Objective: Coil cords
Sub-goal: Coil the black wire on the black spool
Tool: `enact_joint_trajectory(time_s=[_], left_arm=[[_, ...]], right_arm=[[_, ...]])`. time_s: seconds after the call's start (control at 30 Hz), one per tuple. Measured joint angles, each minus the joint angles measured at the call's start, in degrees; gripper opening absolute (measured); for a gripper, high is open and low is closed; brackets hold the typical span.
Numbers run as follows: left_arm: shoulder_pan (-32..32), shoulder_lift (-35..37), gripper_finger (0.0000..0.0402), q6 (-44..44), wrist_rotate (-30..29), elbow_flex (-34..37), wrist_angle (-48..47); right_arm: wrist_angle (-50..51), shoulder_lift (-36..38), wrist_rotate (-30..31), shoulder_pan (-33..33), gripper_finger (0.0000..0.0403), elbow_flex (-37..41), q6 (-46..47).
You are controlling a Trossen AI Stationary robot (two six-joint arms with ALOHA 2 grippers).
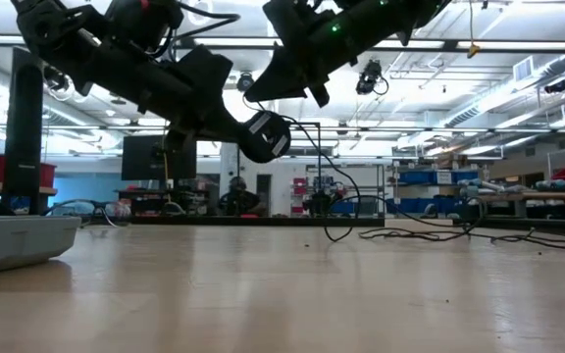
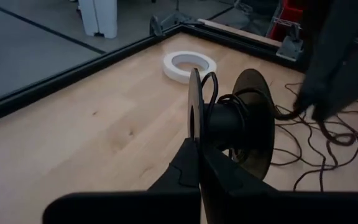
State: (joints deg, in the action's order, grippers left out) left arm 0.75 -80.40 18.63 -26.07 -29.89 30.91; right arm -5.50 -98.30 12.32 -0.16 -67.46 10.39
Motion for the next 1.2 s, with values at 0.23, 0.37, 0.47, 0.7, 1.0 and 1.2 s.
enact_joint_trajectory(time_s=[0.23,0.37,0.47,0.7,1.0,1.2], left_arm=[[0.0,0.0,0.0000,0.2,0.2,0.0,5.5],[0.0,0.0,0.0000,0.0,0.5,0.0,8.0],[0.0,0.0,0.0000,-0.2,0.9,0.0,7.8],[0.0,0.0,0.0000,-0.2,1.3,0.0,8.7],[0.0,0.1,0.0000,-0.2,2.5,1.1,10.6],[0.0,0.1,0.0000,1.5,2.6,7.5,19.7]], right_arm=[[1.3,-1.9,-0.1,0.2,0.0000,0.1,1.2],[3.5,-3.8,-0.4,0.3,0.0000,0.1,2.5],[5.9,-4.1,-0.3,0.3,0.0001,0.1,3.5],[12.3,-4.0,-0.3,0.3,0.0007,0.0,3.7],[23.7,-4.1,-0.1,0.5,0.0031,0.1,8.5],[24.8,-4.0,0.6,2.6,0.0043,0.2,7.1]])
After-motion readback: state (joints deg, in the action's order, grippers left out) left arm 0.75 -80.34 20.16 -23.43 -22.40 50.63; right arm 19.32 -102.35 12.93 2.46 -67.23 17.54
